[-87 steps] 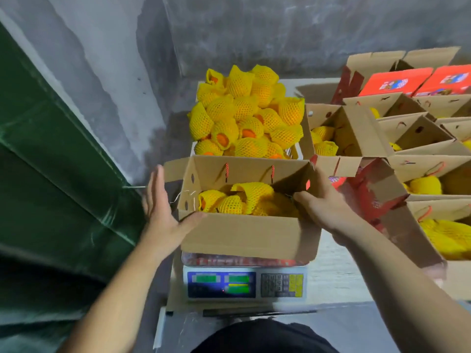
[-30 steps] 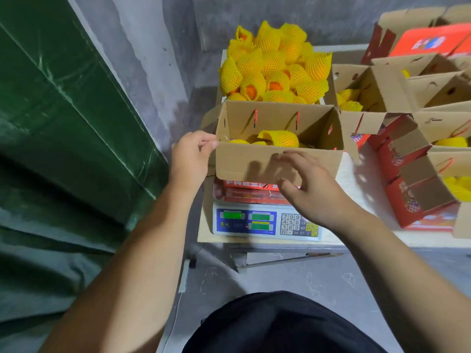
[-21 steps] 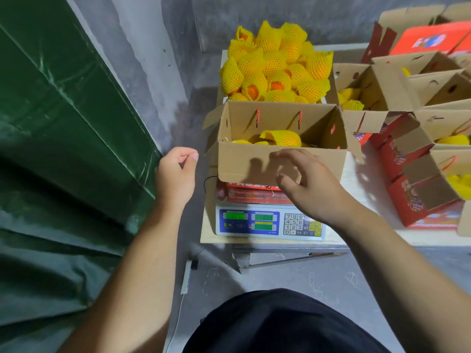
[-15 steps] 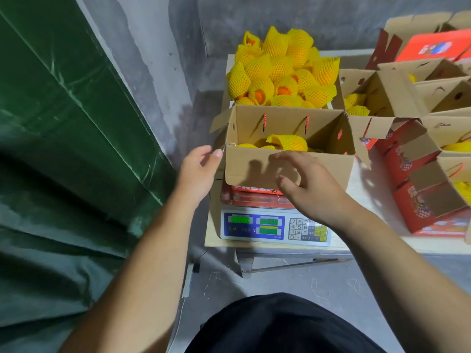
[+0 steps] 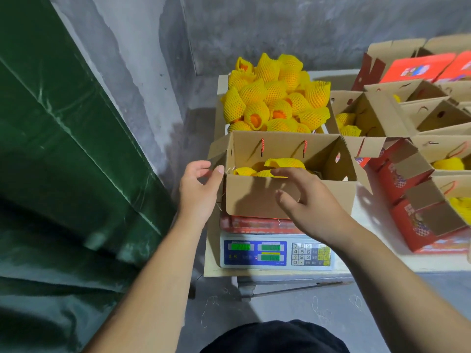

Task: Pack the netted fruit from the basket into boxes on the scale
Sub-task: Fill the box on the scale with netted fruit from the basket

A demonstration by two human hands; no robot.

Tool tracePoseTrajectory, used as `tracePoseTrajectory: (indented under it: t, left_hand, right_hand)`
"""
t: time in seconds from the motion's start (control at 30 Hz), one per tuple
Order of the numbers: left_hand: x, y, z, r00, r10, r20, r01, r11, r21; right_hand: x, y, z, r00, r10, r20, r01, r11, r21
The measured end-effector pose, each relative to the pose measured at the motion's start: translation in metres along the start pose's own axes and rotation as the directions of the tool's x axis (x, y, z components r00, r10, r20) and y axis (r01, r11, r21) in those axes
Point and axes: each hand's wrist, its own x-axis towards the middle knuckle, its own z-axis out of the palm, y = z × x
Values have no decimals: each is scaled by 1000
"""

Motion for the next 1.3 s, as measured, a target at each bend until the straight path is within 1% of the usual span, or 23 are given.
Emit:
tracePoseTrajectory:
  t: [0.1, 0.13, 0.2, 0.3, 0.43, 0.53, 0.57, 0.63, 0.67, 0.7, 0.73, 0.77, 0.8, 0.83, 0.87, 0.93, 1.0, 1.03, 1.1, 1.13, 1.2, 1.27, 1.3]
  left_hand:
    - [9, 10, 3, 986, -7, 167, -10, 995, 103]
    - [11, 13, 5, 980, -5, 199, -22, 991, 134]
    - [13, 18, 4, 977, 14, 214, -52, 984, 170]
    - [20, 25, -1, 975, 34, 221, -106, 940, 324]
    - [25, 41, -10, 964, -22, 265, -88, 914, 396]
    - [31, 65, -2, 958, 78, 277, -206, 857, 472]
    - [34, 77, 7, 950, 126, 286, -253, 848, 465]
    - [44, 104, 36, 917, 174, 359, -305, 887, 348]
    - [49, 115, 52, 885, 164, 437, -315, 900, 300]
    - [53, 123, 66, 840, 145, 523, -350, 881, 317]
    - [58, 127, 78, 789, 109, 605, -435, 795, 423]
    - [62, 128, 85, 753, 41, 656, -529, 630, 568]
    - [66, 125, 89, 751, -52, 658, -570, 453, 686]
    - [67, 122, 89, 769, -146, 622, -562, 309, 767]
    - [68, 119, 91, 796, -206, 569, -529, 221, 820]
    - [67, 112, 95, 849, -216, 483, -459, 154, 875]
    - [70, 110, 100, 894, -132, 428, -417, 106, 903]
    - [70, 110, 102, 909, -84, 408, -400, 101, 911]
    - [71, 109, 108, 915, -16, 403, -394, 178, 901]
    - [72, 108, 111, 913, 15, 408, -399, 250, 882]
    - [73, 105, 118, 905, 67, 421, -411, 403, 818]
    - [72, 101, 121, 893, 113, 436, -426, 525, 737]
    - [71, 98, 120, 887, 140, 439, -435, 568, 699]
  right_hand:
    - [7, 0, 4, 1000, -10, -7, 10, 1000, 24]
    - [10, 0, 4, 1000, -16, -3, 16, 1000, 25]
    - [20, 1, 1, 1000, -27, 6, 27, 999, 19]
    - [41, 4, -10, 999, -53, 12, 52, 998, 22]
    - [75, 17, -29, 997, -66, 27, 63, 993, 103]
    - [97, 32, -41, 997, -64, 36, 55, 974, 219]
    - [105, 37, -46, 997, -60, 40, 48, 968, 245]
    - [124, 48, -56, 998, -33, 44, 19, 957, 290]
    - [134, 53, -62, 999, -20, 43, 6, 950, 311]
    - [145, 58, -68, 999, -14, 39, 1, 946, 324]
    - [155, 63, -74, 999, -17, 33, 5, 947, 322]
    - [166, 68, -81, 999, -23, 31, 12, 949, 314]
    - [176, 73, -87, 999, -25, 37, 12, 951, 308]
    - [187, 78, -93, 998, -22, 53, 6, 956, 294]
    - [198, 84, -97, 997, -21, 72, 3, 969, 249]
    - [222, 95, -100, 992, -27, 119, 21, 999, 47]
    - [248, 101, -93, 974, -19, 226, 68, 976, -208]
    - [260, 101, -85, 952, -20, 304, 130, 929, -346]
    - [277, 98, -64, 879, -34, 475, 328, 765, -554]
    - [281, 97, -52, 840, -35, 541, 415, 683, -601]
    - [286, 96, -32, 793, 0, 609, 505, 560, -657]
    - [287, 98, -23, 777, 49, 627, 531, 484, -696]
    - [287, 100, -22, 781, 45, 623, 536, 464, -706]
